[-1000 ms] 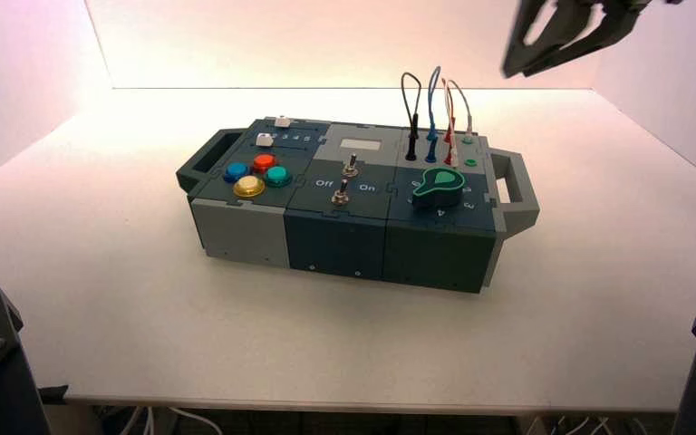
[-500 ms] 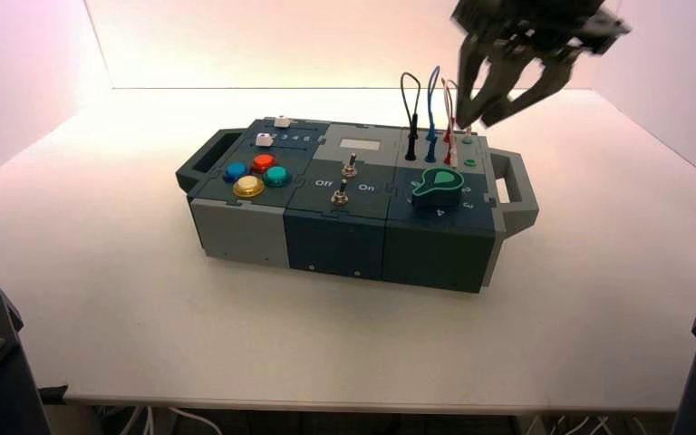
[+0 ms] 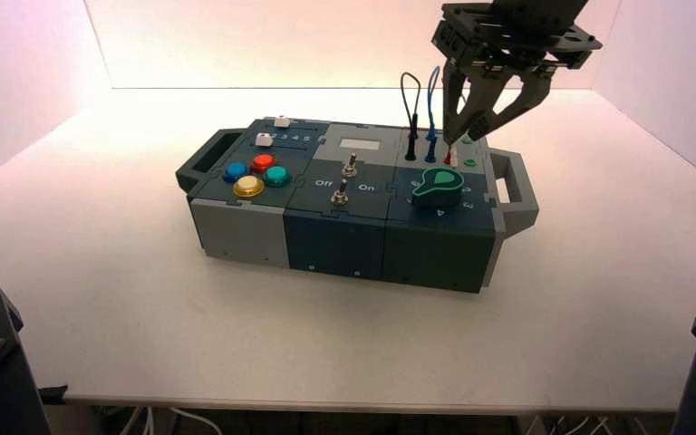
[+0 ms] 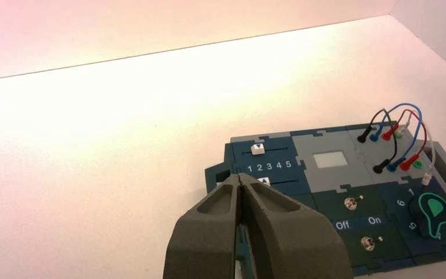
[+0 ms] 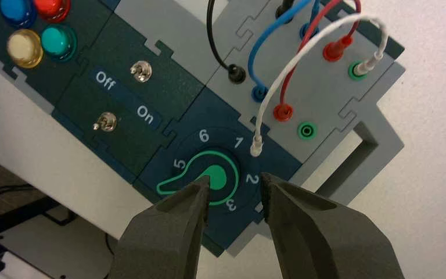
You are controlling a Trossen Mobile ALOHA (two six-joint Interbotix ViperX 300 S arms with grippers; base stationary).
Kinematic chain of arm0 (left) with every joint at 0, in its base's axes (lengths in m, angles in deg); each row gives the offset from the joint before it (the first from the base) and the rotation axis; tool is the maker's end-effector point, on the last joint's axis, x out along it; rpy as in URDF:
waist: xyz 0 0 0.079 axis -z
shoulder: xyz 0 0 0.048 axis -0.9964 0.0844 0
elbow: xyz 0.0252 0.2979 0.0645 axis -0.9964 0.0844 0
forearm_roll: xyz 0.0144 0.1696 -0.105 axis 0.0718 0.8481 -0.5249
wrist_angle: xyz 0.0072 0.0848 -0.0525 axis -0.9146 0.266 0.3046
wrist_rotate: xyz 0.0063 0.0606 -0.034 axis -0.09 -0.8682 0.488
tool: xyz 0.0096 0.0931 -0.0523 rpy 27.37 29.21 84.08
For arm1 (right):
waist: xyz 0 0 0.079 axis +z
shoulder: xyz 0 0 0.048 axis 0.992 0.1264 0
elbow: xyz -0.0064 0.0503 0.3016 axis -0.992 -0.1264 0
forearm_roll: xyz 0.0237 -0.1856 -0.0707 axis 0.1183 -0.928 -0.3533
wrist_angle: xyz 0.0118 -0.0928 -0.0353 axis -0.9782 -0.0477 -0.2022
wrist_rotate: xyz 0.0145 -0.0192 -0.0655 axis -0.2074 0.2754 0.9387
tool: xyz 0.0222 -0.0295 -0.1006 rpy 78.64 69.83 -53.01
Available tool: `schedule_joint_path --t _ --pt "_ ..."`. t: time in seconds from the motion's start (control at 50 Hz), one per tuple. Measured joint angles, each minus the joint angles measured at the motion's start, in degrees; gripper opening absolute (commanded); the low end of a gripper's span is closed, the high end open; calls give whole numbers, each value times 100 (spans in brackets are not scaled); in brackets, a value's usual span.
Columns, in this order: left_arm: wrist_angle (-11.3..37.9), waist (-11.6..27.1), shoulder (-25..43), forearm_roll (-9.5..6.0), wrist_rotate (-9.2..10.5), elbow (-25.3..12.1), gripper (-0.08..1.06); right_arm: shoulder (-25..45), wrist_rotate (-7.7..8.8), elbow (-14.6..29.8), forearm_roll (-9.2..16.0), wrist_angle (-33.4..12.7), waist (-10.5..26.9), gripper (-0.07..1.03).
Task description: Insert the white wire.
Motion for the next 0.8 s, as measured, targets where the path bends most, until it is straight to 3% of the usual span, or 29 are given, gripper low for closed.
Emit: schedule_joint_path --t 0.8 --pt "0 0 -97 0 0 0 -3 712 9 422 -308 -9 -9 43"
